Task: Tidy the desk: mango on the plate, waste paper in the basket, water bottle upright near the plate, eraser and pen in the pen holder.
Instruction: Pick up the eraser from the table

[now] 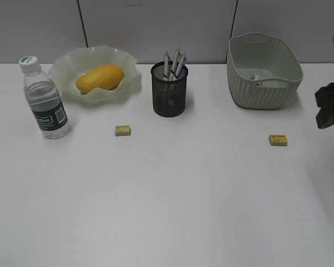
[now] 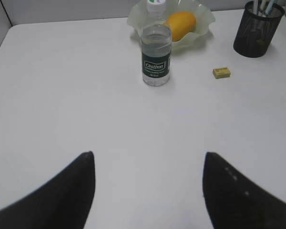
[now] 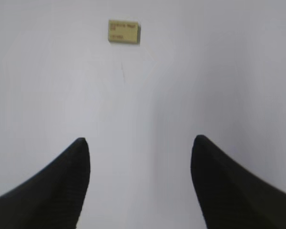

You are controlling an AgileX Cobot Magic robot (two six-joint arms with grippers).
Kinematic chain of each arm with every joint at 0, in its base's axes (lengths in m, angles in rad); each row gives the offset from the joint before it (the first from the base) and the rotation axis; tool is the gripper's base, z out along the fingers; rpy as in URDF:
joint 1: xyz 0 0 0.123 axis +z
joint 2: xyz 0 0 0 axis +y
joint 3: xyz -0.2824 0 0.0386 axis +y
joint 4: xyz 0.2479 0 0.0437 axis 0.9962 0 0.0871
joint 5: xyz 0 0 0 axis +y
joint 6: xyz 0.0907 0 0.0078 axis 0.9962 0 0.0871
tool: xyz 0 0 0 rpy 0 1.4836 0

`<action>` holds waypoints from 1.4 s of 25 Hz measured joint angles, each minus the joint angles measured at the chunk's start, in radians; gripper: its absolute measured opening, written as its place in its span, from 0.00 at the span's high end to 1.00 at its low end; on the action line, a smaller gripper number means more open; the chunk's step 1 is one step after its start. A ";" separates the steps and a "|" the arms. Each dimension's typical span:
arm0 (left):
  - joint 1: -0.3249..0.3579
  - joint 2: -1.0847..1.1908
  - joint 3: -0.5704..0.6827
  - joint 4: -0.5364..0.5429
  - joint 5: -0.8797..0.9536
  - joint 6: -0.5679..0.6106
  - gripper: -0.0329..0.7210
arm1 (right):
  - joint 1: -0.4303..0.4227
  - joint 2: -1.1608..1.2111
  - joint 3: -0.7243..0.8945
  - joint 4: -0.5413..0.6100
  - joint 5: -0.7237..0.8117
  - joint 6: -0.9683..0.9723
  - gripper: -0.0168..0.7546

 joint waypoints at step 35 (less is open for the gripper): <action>0.000 -0.002 0.001 0.003 0.002 0.000 0.24 | 0.000 0.629 -0.271 0.028 -0.207 -0.009 0.29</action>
